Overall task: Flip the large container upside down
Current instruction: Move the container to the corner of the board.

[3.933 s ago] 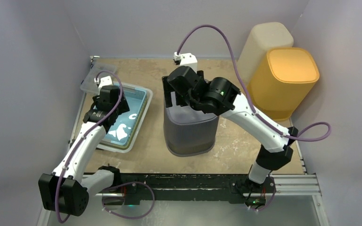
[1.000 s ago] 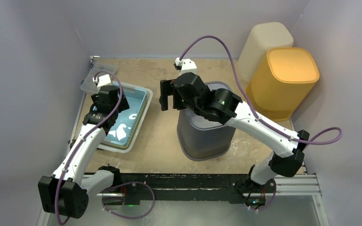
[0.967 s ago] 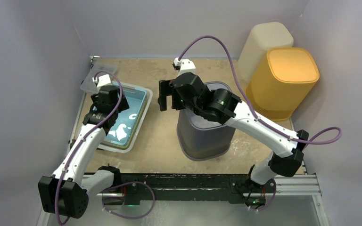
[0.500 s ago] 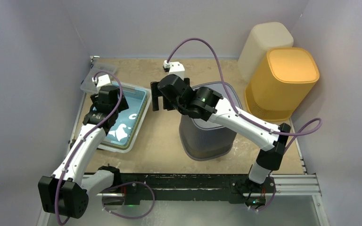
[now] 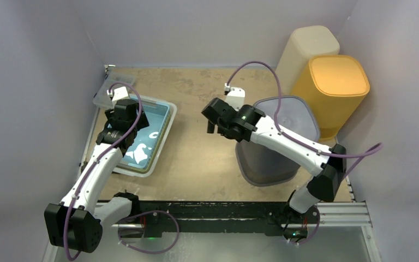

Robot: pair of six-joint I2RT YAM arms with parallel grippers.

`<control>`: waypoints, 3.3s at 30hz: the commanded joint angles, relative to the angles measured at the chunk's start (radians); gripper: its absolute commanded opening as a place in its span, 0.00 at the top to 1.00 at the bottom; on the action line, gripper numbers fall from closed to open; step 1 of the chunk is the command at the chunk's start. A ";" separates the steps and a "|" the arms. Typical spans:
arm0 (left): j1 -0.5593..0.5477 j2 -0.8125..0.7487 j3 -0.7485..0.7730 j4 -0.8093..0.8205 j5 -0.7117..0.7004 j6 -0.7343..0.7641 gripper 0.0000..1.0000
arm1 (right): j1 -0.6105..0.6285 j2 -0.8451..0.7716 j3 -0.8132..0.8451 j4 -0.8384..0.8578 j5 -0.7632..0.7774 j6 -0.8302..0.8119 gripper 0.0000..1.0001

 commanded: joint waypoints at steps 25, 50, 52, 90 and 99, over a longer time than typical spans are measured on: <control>0.006 0.009 0.019 0.015 0.016 0.001 0.27 | -0.127 -0.269 -0.182 0.115 -0.113 -0.092 0.05; 0.006 0.009 0.019 0.011 0.021 0.007 0.27 | -0.442 0.058 0.275 0.022 -0.054 -0.358 0.01; 0.006 0.009 0.018 0.013 0.026 0.007 0.27 | -0.442 -0.005 0.179 0.043 -0.063 -0.346 0.01; 0.005 0.015 0.019 0.014 0.044 0.007 0.27 | 0.239 -0.167 -0.168 -0.160 -0.147 0.182 0.02; 0.005 0.010 0.016 0.016 0.049 0.008 0.27 | 0.238 -0.280 -0.442 -0.217 -0.099 0.368 0.01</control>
